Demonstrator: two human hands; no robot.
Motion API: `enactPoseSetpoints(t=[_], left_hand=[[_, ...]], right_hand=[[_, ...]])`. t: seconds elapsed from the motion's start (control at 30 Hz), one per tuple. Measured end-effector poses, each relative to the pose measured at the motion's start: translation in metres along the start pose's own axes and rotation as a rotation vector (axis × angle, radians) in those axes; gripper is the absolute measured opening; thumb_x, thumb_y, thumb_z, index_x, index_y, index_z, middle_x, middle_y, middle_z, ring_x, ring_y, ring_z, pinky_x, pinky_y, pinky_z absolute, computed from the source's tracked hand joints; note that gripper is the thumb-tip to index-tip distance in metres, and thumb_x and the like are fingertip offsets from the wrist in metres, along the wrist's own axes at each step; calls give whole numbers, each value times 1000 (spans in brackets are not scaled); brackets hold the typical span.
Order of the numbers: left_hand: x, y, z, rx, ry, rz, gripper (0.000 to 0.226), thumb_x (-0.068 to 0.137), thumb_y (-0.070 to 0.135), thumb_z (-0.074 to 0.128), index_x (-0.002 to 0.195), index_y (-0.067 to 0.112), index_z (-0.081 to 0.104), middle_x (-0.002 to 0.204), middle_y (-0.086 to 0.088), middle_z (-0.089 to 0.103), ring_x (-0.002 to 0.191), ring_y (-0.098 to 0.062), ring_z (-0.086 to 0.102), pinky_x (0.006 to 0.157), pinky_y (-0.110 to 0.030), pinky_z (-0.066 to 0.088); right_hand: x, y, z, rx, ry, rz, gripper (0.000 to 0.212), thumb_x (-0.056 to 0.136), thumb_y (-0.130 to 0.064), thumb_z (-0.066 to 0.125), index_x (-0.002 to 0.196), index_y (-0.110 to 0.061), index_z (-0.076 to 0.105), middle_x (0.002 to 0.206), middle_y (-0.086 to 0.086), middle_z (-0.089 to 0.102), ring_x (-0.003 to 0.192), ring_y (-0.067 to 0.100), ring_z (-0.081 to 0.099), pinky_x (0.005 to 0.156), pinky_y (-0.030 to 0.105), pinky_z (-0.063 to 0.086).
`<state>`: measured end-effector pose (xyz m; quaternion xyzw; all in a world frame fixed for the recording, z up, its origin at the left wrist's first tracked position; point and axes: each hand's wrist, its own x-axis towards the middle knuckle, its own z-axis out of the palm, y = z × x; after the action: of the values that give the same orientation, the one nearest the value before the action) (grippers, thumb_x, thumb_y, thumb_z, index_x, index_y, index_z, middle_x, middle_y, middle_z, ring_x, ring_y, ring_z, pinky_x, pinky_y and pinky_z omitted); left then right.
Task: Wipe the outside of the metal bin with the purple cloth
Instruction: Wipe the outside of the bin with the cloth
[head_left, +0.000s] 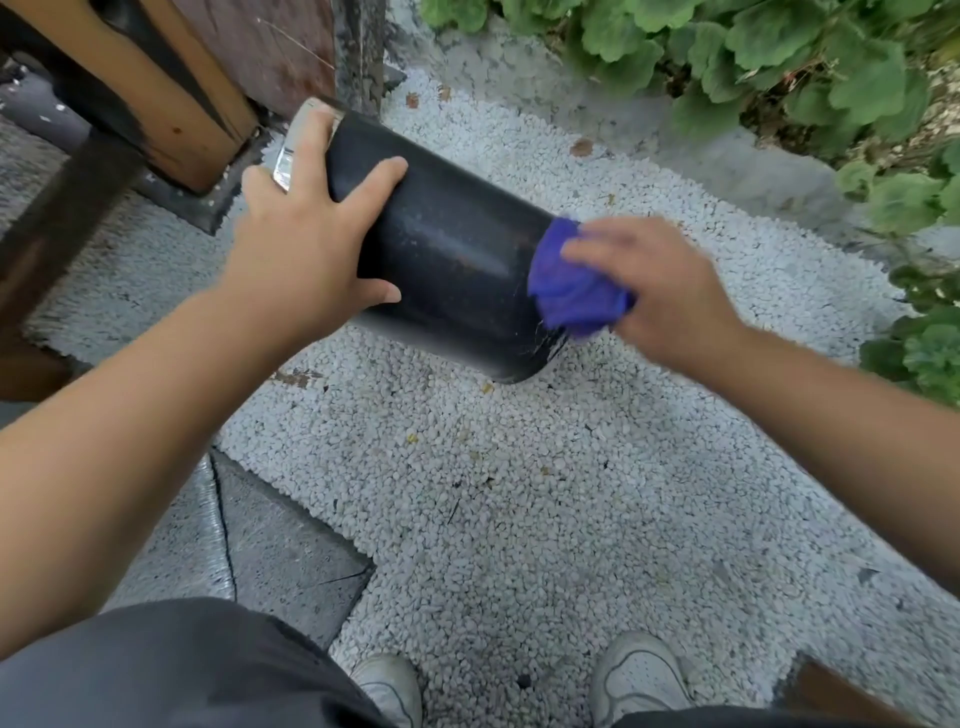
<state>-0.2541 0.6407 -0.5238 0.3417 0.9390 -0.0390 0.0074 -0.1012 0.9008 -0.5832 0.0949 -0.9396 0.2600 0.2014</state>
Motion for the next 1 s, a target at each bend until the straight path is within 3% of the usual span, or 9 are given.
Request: enactPoseSetpoints(t=[0.1,0.17,0.23,0.33,0.47,0.53,0.73,0.83,1.0], left_hand=[[1,-7,3,-46,-5,-24,106,65,46,89,151,35,28,164,-17,2,109,-58,37,88,-66,44],[1,-7,3,-62,9,-20,105,63,47,89,148,34,29,163,-16,4,108,-57,38,87,-66,45],[0,-6,4,-72,26,-16,104,62,46,90,146,33,31,163,-17,6,106,-57,39,87,-66,45],[-5,-6,5,-97,40,-18,104,60,43,92,146,33,34,164,-16,7,106,-57,40,92,-67,43],[-6,0,4,-105,50,-8,106,58,42,93,146,36,35,164,-15,7,108,-56,40,90,-66,45],[-5,4,3,-101,56,1,107,56,42,94,145,38,35,164,-13,8,108,-54,40,86,-64,47],[-6,12,-1,-54,69,38,108,55,42,94,146,35,38,163,-16,11,105,-53,42,83,-63,48],[-2,10,-3,-59,63,30,108,54,41,95,146,35,38,163,-15,11,105,-55,42,85,-65,48],[-2,13,-4,-46,74,53,109,51,40,96,145,33,40,162,-17,14,103,-55,43,86,-64,47]], right_hand=[[17,33,-7,89,92,405,52,77,-26,72,127,-16,62,124,12,59,112,14,51,100,13,34],[22,42,5,197,-10,520,52,80,-15,72,130,-18,59,128,10,56,117,19,52,98,11,35],[20,37,20,292,-72,558,52,83,-23,73,132,-22,56,130,2,53,118,16,51,101,17,38],[6,28,33,248,-39,525,62,78,-45,71,135,-27,53,135,-4,43,123,8,43,106,13,27],[-15,19,34,164,73,426,55,78,-32,79,128,-15,60,129,11,51,122,11,44,104,10,28],[-27,14,34,108,74,376,55,77,-30,81,126,-12,62,124,16,53,122,16,48,102,15,34],[-51,16,35,-57,52,194,58,70,-22,87,122,-12,63,125,24,50,110,41,57,85,47,53],[-60,11,40,-80,39,69,58,71,-20,85,122,-18,58,129,16,40,108,44,57,87,48,52],[-66,4,40,-134,-35,30,66,63,-12,89,121,-22,57,132,15,39,98,46,61,81,49,54]])
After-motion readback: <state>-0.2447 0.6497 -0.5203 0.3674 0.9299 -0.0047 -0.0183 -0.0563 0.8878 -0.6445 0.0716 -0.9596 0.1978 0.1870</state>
